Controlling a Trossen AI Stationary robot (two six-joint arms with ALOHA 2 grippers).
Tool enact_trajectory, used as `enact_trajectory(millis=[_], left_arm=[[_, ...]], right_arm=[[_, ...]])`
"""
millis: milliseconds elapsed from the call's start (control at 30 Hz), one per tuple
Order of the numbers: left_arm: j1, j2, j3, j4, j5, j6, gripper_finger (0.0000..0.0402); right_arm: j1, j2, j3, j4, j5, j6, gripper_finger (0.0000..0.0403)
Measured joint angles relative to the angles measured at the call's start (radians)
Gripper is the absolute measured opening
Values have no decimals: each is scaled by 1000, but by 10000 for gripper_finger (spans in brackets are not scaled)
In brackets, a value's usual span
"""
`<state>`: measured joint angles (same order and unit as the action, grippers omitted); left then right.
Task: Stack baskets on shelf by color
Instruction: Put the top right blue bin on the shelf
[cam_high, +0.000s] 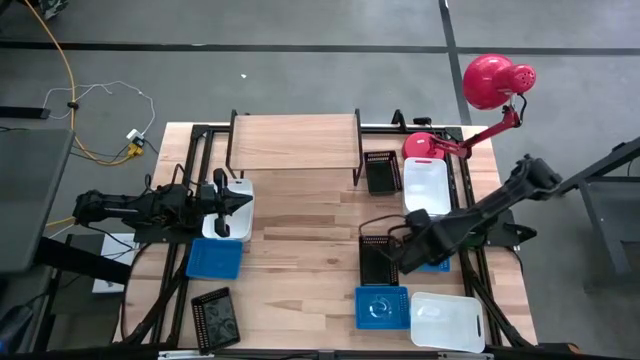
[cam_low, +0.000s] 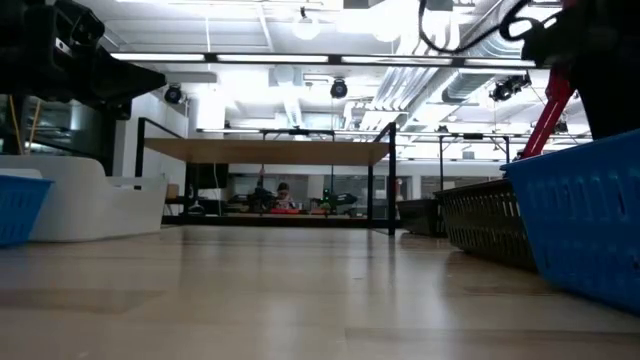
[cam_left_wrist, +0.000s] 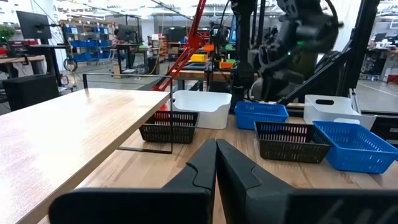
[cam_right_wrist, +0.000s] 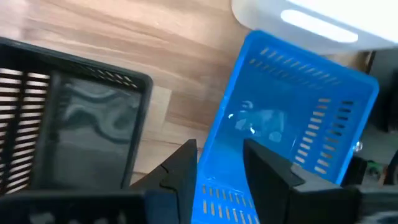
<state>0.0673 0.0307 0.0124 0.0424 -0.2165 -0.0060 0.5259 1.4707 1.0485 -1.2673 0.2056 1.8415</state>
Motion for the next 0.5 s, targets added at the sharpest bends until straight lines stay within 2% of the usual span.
enact_trajectory(millis=[333,500], left_arm=[[0,0,0,0,0,0,1],[0,0,0,0,0,0,1]], right_arm=[[-9,144,-1,7,4,40,119],[-9,221,-1,10,61,67,119]])
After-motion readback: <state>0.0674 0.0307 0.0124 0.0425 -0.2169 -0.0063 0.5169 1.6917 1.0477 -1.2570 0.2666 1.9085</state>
